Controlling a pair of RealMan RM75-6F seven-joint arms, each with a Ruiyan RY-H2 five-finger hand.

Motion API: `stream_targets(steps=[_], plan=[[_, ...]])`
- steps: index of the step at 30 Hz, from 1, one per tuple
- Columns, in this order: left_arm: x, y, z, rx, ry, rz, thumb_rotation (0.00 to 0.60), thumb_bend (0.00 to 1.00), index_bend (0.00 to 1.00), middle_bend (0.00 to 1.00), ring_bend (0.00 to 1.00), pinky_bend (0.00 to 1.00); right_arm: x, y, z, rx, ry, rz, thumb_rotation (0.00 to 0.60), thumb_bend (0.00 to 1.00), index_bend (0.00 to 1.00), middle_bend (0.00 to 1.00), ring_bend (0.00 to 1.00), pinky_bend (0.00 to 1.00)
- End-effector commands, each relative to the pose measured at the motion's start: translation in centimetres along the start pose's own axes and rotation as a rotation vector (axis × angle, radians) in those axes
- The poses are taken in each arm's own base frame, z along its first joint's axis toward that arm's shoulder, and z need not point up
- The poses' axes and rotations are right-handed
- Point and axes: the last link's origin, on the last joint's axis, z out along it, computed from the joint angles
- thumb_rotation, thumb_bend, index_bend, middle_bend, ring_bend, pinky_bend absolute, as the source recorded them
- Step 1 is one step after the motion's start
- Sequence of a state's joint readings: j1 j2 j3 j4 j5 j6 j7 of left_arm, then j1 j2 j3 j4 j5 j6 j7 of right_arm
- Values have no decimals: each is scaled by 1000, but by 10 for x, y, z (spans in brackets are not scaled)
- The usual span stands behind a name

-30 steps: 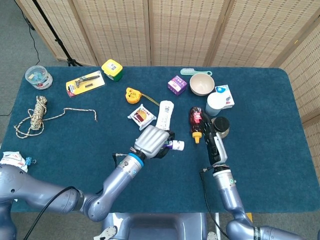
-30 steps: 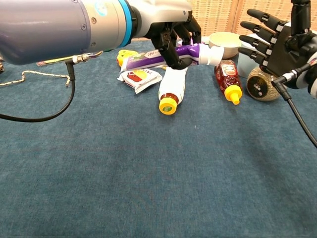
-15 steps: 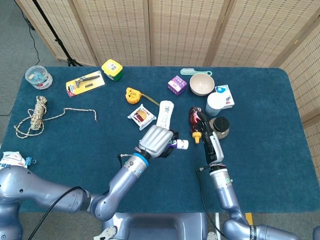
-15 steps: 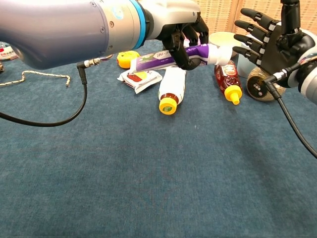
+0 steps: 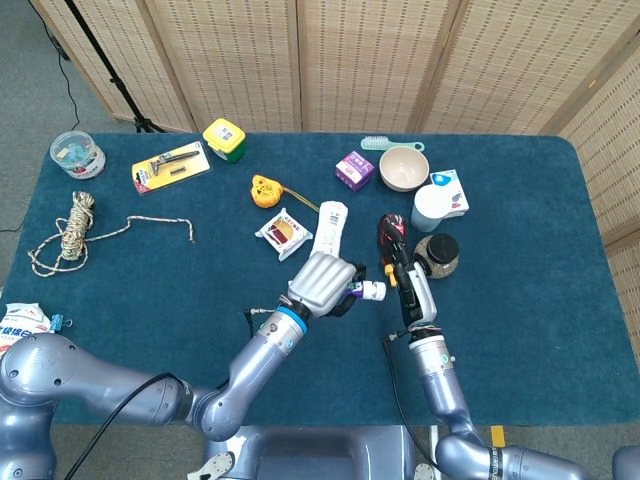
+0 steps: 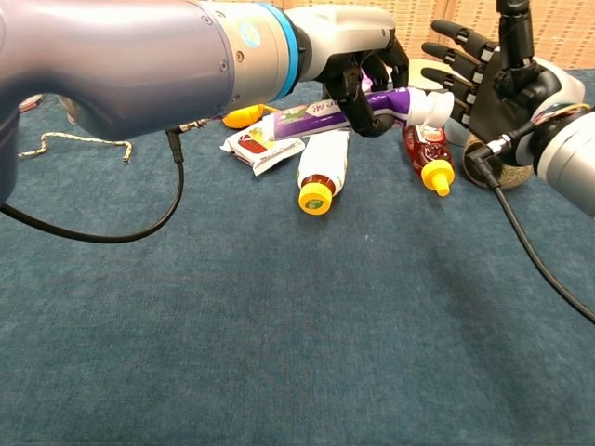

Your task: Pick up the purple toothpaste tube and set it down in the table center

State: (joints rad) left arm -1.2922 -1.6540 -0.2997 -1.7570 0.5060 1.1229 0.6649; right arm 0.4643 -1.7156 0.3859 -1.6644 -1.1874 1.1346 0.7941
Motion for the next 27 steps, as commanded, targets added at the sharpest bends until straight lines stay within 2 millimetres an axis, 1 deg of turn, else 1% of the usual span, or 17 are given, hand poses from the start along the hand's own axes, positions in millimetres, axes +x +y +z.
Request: stream_targets(steps=[1,9,27], plan=[[-1,1,2,2,1,-1,600,1000,555,500,568,605,-2,1,1,1,0,-4,101,0,0,0,0,0],[-4,9,6,4,11,2,600,1000,557,501,568,606,-10,2,6,4,-2,-19,104,0,0,0,0,0],[-8,20,11,16,31,4,600,1000,559,503,568,606,-10,5,13,-5,18,-44,102,0,0,0,0,0]])
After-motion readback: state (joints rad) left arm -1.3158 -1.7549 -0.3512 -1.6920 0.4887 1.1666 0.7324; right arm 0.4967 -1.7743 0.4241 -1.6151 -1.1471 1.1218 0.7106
